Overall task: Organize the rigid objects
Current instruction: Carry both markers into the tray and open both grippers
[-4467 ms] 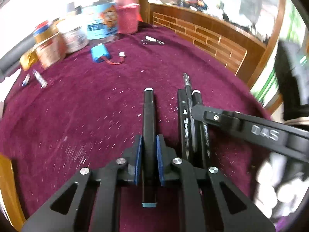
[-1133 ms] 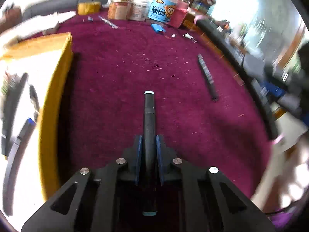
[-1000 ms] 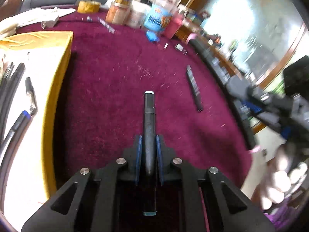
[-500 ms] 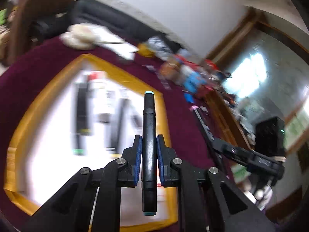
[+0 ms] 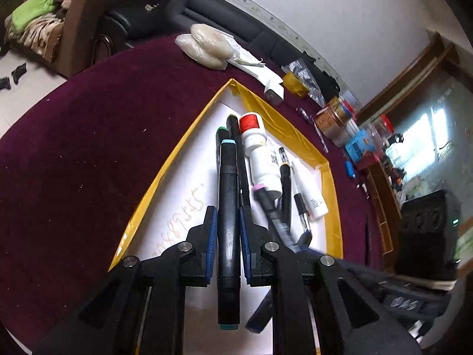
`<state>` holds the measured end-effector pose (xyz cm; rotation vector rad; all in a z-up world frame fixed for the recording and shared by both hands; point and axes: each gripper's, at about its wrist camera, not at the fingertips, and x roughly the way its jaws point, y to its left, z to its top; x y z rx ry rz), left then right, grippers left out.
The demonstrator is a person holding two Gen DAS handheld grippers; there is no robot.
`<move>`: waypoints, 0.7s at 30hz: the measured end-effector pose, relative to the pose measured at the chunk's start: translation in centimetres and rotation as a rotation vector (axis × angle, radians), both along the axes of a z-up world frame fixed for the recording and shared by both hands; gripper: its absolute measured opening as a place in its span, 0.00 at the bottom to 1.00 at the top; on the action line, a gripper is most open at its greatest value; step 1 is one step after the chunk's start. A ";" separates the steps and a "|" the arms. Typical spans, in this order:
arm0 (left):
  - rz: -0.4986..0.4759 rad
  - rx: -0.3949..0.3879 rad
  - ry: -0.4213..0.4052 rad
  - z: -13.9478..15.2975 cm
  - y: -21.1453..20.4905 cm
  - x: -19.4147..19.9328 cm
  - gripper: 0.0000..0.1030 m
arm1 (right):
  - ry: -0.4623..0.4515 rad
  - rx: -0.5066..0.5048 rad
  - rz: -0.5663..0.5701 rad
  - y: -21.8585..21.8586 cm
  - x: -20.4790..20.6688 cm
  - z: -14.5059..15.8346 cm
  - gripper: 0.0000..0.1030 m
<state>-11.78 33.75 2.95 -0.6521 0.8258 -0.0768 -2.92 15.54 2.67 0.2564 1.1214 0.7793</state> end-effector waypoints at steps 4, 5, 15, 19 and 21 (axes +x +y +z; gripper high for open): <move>-0.004 -0.044 -0.032 0.5 0.1 0.2 0.32 | 0.037 -0.009 -0.058 0.7 0.6 -1.5 0.15; -0.002 -0.043 -0.048 0.9 0.1 -0.1 0.34 | 0.036 -0.016 -0.073 0.7 0.6 -1.5 0.15; 0.067 -0.077 -0.139 3.2 1.6 -2.7 0.65 | 0.007 -0.066 -0.102 1.2 -0.4 -1.8 0.19; 0.069 -0.078 -0.143 3.8 1.3 -3.1 0.65 | 0.057 -0.020 -0.055 1.5 -0.8 -1.7 0.20; 0.078 -0.064 -0.147 4.0 1.1 -3.5 0.65 | 0.065 -0.017 -0.022 1.6 -1.3 -1.7 0.27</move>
